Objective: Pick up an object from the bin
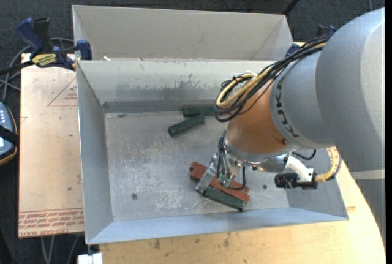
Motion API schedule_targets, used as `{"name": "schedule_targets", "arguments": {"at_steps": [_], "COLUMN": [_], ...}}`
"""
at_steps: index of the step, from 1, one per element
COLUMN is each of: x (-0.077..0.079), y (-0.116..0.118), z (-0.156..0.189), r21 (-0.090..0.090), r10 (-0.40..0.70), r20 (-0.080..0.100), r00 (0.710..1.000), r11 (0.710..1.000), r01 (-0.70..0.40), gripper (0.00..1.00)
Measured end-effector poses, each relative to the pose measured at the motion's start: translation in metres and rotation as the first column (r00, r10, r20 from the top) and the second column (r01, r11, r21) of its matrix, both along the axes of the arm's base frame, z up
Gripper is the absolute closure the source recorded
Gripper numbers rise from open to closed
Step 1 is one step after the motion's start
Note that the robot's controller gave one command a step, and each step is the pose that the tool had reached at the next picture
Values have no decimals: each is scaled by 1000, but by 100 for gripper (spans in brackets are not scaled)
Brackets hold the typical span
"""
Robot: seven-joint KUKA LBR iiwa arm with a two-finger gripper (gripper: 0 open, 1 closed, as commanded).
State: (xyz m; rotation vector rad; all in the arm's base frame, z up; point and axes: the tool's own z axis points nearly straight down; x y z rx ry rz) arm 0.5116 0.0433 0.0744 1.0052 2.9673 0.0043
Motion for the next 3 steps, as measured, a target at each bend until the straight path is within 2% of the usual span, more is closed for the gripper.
{"name": "schedule_targets", "arguments": {"at_steps": [2,3], "x": [2,4], "y": [1,1], "z": [24,112], "r21": [1,1], "r10": [2,5], "r20": [-7,-1], "r00": [1000,1000], "r11": [1000,1000], "r01": [-2,-5], "gripper": [100,100]}}
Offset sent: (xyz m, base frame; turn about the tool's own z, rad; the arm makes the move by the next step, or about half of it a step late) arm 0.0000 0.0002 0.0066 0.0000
